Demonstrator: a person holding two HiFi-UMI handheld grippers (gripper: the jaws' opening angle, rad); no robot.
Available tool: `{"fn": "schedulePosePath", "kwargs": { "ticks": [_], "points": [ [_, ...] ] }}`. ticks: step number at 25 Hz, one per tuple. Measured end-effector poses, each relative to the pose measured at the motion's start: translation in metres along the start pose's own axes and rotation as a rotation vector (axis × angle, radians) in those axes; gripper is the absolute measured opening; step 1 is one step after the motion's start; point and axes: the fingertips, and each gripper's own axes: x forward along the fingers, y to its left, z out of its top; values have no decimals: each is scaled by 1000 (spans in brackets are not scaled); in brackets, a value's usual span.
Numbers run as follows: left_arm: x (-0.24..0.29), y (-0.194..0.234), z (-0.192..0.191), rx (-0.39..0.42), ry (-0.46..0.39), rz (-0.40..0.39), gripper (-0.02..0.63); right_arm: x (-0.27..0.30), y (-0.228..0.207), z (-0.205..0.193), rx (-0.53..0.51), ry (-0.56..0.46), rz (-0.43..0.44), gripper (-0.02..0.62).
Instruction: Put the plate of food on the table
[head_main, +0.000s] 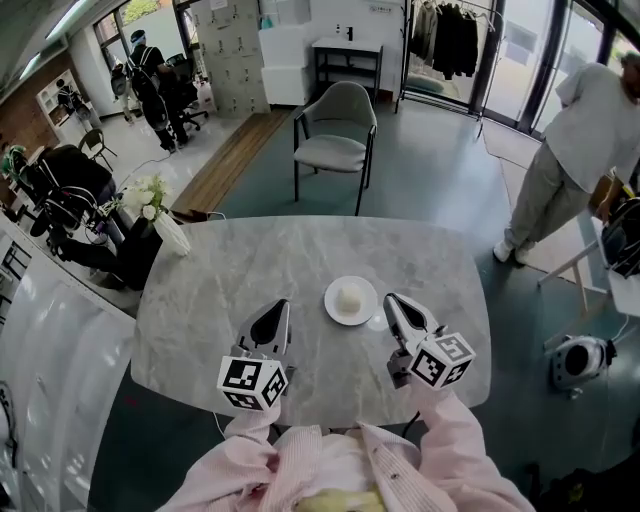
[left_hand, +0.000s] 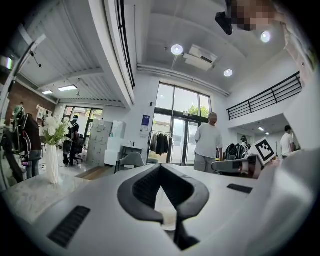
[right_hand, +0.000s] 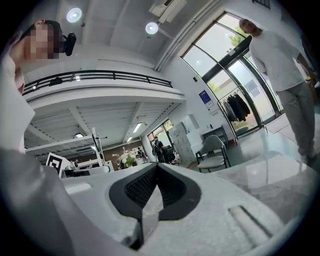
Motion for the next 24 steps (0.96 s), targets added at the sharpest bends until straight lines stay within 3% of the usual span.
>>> {"fn": "schedulePosePath", "kwargs": {
  "ticks": [24],
  "points": [
    [-9,16,-2,28,-9,49,-8,-8,-11,-2,-37,-14,-60,5]
  ]
}}
